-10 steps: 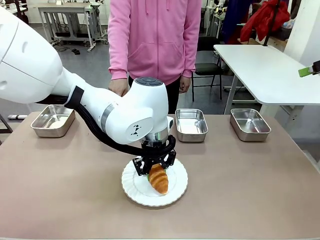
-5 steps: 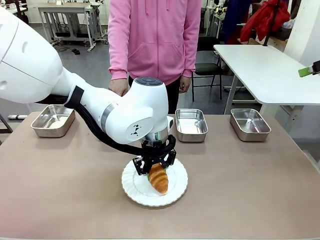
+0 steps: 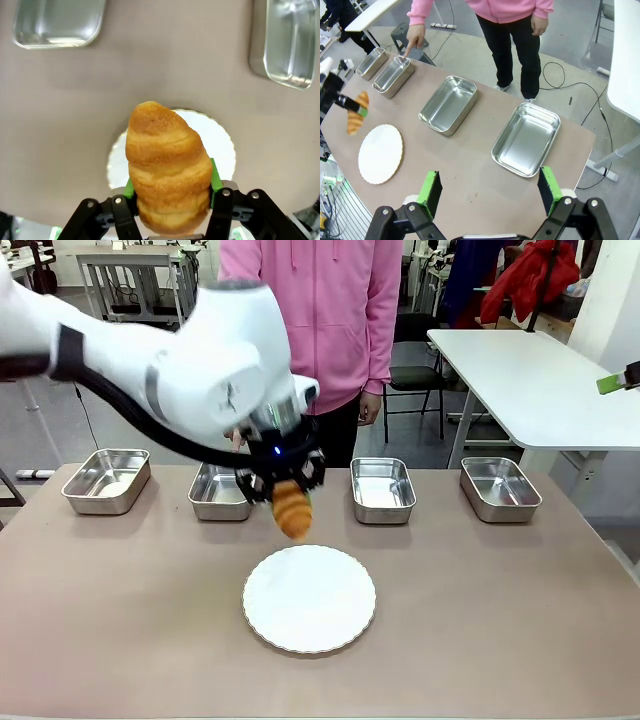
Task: Place the bread in the container.
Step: Place the Butter Roll into the Airtight Container indicated by the human.
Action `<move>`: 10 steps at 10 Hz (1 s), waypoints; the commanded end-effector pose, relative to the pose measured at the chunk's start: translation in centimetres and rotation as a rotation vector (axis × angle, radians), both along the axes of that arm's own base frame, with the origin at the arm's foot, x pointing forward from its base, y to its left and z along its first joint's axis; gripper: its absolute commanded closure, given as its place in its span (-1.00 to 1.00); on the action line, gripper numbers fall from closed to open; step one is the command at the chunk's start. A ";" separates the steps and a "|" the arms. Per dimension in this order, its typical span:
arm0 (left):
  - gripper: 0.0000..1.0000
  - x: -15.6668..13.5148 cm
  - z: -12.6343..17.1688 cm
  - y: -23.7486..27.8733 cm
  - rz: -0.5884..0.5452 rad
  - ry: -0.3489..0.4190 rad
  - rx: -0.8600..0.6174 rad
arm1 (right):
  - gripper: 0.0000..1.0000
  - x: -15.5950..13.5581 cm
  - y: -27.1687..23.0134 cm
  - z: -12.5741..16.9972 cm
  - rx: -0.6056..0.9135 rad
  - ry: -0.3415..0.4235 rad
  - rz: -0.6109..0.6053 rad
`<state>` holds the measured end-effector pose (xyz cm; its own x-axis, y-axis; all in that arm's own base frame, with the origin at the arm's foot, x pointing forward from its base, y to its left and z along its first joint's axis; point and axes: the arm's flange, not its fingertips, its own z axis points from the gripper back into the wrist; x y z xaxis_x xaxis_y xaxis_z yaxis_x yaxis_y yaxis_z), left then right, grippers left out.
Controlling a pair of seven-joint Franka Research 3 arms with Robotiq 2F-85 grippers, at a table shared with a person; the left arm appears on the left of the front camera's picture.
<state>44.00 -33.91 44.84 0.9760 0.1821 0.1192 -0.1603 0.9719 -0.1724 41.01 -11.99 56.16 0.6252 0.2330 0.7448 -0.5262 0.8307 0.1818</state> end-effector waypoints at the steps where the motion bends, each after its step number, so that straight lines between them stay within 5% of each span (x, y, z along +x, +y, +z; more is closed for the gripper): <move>1: -0.14 4.4 2.0 3.1 -0.082 0.066 0.046 | -1.00 0.0 0.0 0.0 0.020 -0.015 0.007; 5: -0.14 13.0 2.8 9.4 -0.163 0.070 0.040 | -1.00 0.0 0.0 0.0 0.020 -0.015 0.007; 10: -0.14 18.1 -3.3 12.5 -0.235 0.097 0.097 | -1.00 0.0 0.0 0.0 0.020 -0.015 0.007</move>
